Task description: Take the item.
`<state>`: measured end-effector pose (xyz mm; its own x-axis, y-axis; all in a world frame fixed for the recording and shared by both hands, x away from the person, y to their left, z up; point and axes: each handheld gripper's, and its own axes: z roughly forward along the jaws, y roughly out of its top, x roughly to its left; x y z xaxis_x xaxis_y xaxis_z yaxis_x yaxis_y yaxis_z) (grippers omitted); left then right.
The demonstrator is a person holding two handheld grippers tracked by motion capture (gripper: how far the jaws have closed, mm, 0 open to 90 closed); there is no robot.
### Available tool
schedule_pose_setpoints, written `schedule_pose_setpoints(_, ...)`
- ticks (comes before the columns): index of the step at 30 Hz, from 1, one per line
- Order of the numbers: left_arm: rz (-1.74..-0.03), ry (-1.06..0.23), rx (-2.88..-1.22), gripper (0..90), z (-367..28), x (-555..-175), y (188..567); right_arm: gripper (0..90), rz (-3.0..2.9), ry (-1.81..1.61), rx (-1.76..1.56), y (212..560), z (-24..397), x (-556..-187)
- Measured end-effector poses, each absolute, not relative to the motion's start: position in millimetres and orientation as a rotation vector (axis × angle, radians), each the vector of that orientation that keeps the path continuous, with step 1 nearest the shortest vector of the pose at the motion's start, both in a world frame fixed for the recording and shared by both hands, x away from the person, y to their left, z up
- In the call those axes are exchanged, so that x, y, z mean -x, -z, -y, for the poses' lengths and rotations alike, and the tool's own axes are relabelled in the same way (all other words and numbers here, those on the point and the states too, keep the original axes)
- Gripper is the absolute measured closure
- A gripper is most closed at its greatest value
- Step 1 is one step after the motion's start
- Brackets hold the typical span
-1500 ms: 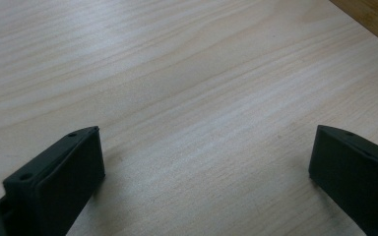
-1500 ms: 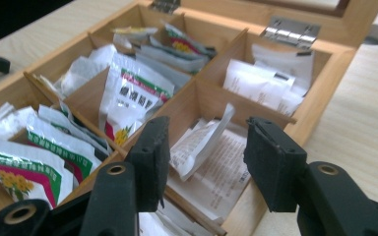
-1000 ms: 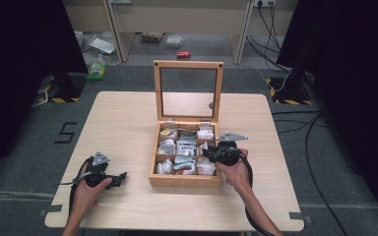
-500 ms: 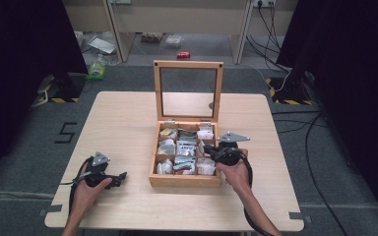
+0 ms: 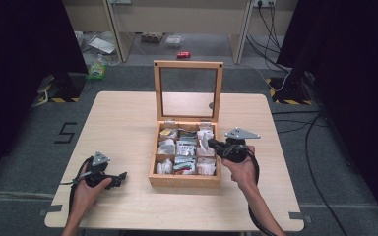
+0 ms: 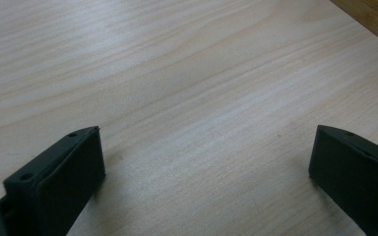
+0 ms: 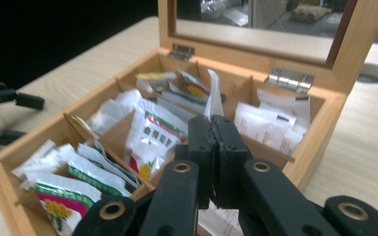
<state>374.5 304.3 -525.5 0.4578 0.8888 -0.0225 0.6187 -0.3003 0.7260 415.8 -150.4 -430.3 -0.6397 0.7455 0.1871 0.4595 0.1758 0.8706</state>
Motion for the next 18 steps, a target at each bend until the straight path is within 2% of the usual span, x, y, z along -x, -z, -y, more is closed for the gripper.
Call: schedule_pose_setpoints(18, -1.252, -0.512, -2.034, 0.0, -304, -375, 525, 88.3, -2.109, -1.51, -1.149, 413, 165, -412)
